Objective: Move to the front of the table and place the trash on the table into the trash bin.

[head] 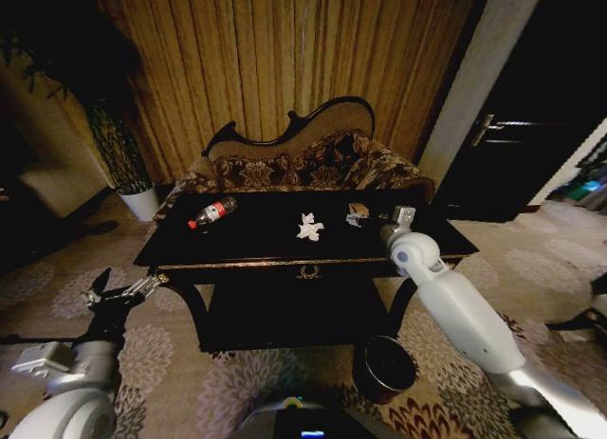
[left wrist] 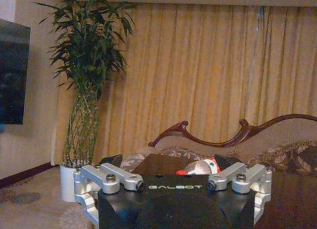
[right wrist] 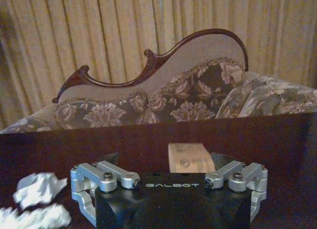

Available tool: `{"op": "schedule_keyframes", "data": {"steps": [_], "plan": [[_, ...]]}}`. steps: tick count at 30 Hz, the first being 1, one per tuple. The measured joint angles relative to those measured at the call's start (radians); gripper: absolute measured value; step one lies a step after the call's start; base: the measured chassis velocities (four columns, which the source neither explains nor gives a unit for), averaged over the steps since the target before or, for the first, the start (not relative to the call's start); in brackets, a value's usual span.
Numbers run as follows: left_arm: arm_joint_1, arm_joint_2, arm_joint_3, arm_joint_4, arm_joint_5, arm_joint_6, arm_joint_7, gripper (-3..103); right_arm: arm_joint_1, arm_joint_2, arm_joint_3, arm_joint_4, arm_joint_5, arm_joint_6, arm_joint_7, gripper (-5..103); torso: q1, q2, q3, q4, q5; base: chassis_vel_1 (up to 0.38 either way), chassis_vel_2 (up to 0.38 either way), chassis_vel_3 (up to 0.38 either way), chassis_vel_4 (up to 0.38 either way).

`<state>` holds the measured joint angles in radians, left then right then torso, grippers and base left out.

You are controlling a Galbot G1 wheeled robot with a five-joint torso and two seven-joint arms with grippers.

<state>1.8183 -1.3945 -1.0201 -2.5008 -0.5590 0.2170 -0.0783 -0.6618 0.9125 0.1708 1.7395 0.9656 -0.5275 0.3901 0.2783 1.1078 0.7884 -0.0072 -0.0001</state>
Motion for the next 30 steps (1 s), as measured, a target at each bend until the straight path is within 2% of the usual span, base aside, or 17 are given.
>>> {"op": "schedule_keyframes", "data": {"steps": [7, 10, 22, 30], "plan": [[-0.002, 0.000, -0.003, 0.000, 0.000, -0.004, 0.003, 100, 0.067, 0.019, -0.037, -0.066, -0.010, -0.001, -0.002, 100, 0.000, 0.000, 0.000, 0.0001, 0.0000, 0.000, 0.000, 0.000, 0.000], [-0.005, -0.002, -0.004, 0.000, 0.000, -0.004, 0.003, 100, 0.115, 0.034, -0.060, -0.097, 0.011, -0.050, 0.015, 100, 0.000, 0.000, 0.000, 0.0000, 0.0000, 0.000, 0.000, 0.000, 0.000], [-0.009, -0.018, -0.008, 0.001, -0.005, -0.004, 0.005, 100, 0.180, 0.054, -0.107, -0.158, 0.017, -0.142, 0.052, 100, 0.000, 0.000, 0.000, 0.0000, -0.0001, 0.000, 0.000, 0.000, 0.000], [-0.010, -0.024, -0.042, 0.001, -0.027, -0.006, 0.006, 100, 0.189, 0.057, -0.119, -0.198, -0.011, -0.148, 0.053, 100, 0.000, 0.000, 0.000, 0.0000, 0.0000, 0.000, 0.000, 0.000, 0.000]]}}
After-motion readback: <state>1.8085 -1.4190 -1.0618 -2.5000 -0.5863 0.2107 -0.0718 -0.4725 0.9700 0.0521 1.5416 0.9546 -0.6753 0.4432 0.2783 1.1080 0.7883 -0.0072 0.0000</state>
